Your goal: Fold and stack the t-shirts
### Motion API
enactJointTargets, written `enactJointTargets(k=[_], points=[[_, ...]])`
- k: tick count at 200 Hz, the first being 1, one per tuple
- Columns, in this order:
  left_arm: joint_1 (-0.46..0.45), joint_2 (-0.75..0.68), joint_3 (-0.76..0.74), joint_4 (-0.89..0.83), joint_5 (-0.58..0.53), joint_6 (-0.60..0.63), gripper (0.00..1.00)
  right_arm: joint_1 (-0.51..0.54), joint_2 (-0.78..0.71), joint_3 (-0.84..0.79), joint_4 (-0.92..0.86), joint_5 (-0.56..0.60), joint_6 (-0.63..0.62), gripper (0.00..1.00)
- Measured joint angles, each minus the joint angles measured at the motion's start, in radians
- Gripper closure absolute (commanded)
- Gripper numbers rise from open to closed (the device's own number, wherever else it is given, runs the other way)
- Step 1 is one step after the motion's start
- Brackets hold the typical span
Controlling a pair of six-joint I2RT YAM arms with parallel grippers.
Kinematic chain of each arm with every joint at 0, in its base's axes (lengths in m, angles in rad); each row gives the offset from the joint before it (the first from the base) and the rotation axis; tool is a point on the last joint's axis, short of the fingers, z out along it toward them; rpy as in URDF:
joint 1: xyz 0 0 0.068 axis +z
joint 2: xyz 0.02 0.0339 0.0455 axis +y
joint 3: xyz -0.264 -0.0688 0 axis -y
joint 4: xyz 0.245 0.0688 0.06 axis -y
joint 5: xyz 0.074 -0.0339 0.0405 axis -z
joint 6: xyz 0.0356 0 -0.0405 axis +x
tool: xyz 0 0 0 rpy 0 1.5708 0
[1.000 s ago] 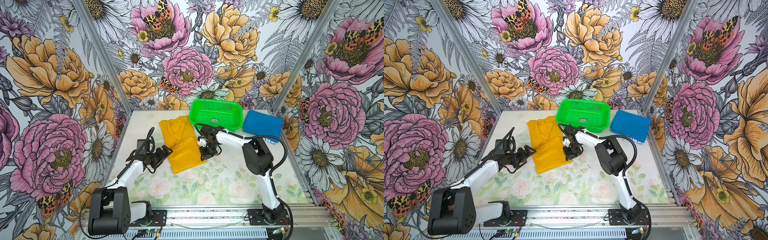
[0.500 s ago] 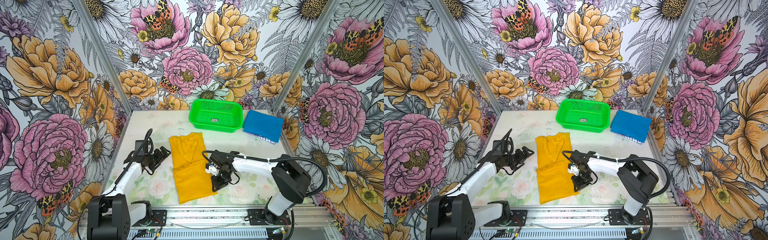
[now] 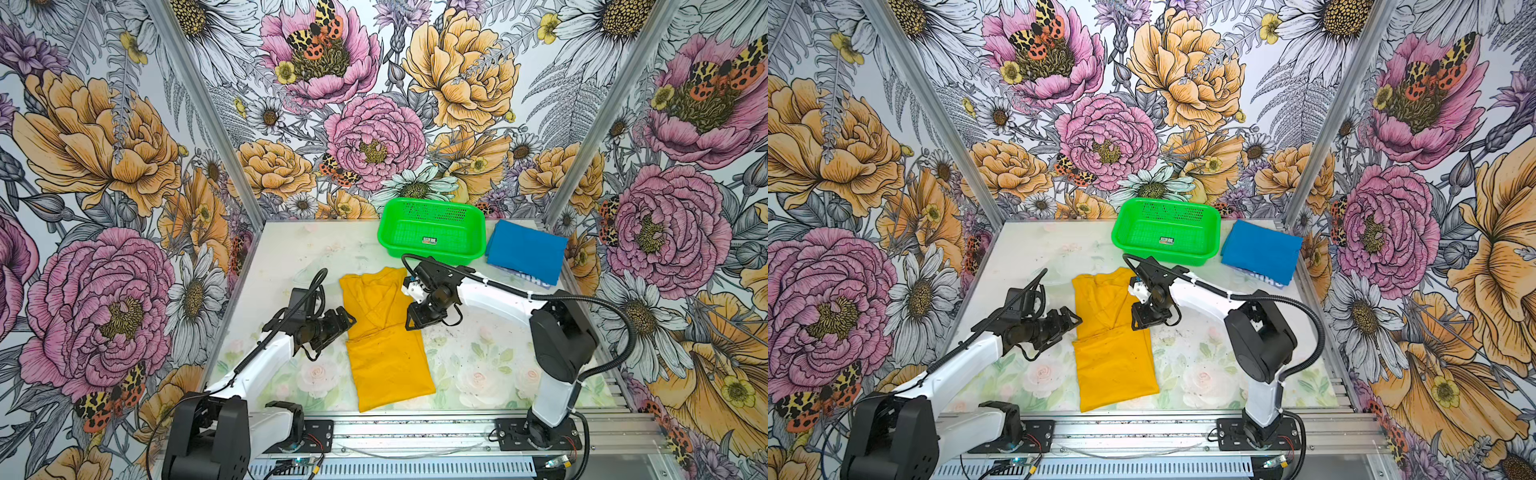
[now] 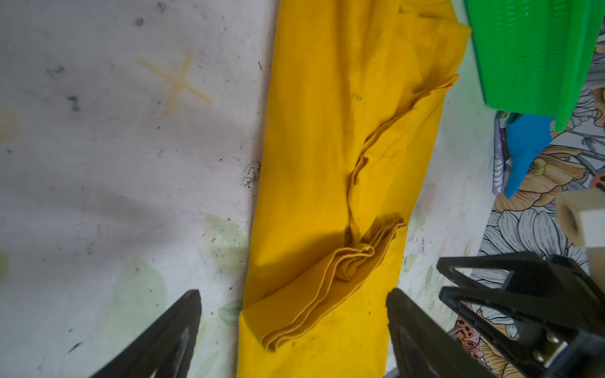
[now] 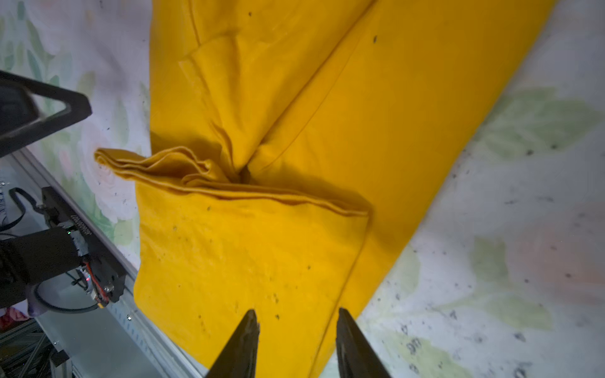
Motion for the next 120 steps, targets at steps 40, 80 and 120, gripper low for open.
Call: enactJointTargets(k=[40, 80, 120], points=[[-0.019, -0.013, -0.059, 0.007, -0.019, -0.025, 0.16, -0.016, 0.134, 0.084, -0.003, 0.011, -0.010, 0.63], [-0.026, -0.012, -0.069, 0.023, -0.027, -0.036, 0.23, -0.037, 0.164, 0.127, -0.003, 0.016, -0.014, 0.84], [-0.037, 0.038, -0.069, 0.058, -0.027, -0.035, 0.29, -0.043, 0.164, 0.127, -0.003, 0.016, -0.015, 0.97]])
